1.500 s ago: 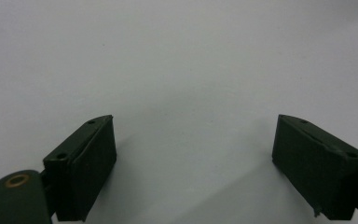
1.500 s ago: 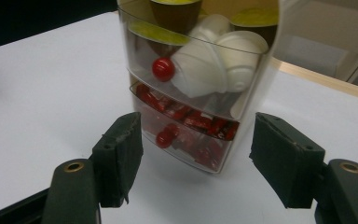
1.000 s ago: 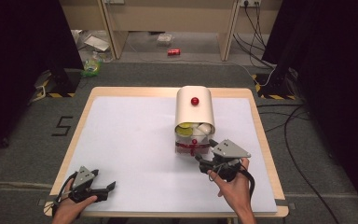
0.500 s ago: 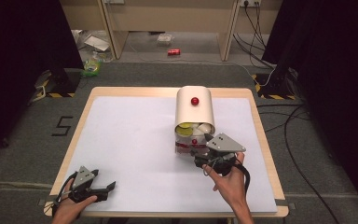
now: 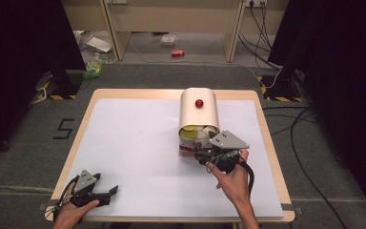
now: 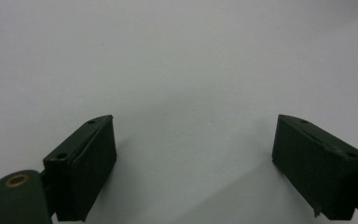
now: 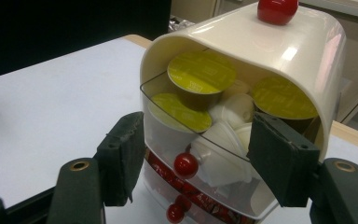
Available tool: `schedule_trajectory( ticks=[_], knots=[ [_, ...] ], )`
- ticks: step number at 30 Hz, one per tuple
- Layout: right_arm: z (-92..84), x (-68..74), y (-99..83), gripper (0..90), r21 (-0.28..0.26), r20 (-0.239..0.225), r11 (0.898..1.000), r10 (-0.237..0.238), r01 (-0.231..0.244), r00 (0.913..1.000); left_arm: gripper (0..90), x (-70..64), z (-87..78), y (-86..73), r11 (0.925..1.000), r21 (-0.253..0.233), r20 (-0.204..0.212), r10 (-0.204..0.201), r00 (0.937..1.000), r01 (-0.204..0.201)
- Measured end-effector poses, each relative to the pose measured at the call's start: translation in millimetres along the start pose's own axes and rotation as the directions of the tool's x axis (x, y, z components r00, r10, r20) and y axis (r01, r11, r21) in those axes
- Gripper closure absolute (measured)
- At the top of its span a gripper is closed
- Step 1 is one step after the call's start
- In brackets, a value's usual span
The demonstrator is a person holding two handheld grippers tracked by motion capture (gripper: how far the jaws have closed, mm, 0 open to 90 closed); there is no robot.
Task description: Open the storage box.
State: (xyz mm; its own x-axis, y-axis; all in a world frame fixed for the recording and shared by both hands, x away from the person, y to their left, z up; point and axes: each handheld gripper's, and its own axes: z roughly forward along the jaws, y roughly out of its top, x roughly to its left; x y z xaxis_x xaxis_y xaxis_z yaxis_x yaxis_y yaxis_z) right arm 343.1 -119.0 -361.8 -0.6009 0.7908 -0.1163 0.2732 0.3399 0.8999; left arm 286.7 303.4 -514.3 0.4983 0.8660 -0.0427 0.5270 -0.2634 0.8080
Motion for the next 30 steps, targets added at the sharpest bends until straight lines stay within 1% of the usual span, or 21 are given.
schedule_trajectory(
  ticks=[3,6,14,30],
  knots=[
    [4.2,-1.7,1.3,36.7,0.0,-0.002,1.0,0.0,0.0,1.0,12.8,0.0,0.0,0.0,1.0,0.0,0.0,0.0,1.0,0.0],
    [9.0,-4.1,1.7,36.7,-0.002,-0.008,1.0,0.015,-0.015,0.9999,12.8,0.0,0.0,0.0,1.0,0.0,0.0,0.0,1.0,0.0],
    [20.3,-5.4,-3.8,36.4,0.036,-0.014,0.999,0.01,-0.01,0.9999,12.9,0.1,-0.1,-0.1,1.0,0.0,0.001,0.0,1.0,0.0],
    [17.9,-4.8,-4.9,35.6,0.048,-0.023,0.999,-0.009,0.01,0.9997,13.0,0.3,-0.1,-0.1,1.0,-0.002,0.002,-0.002,1.0,0.002]
  ],
)
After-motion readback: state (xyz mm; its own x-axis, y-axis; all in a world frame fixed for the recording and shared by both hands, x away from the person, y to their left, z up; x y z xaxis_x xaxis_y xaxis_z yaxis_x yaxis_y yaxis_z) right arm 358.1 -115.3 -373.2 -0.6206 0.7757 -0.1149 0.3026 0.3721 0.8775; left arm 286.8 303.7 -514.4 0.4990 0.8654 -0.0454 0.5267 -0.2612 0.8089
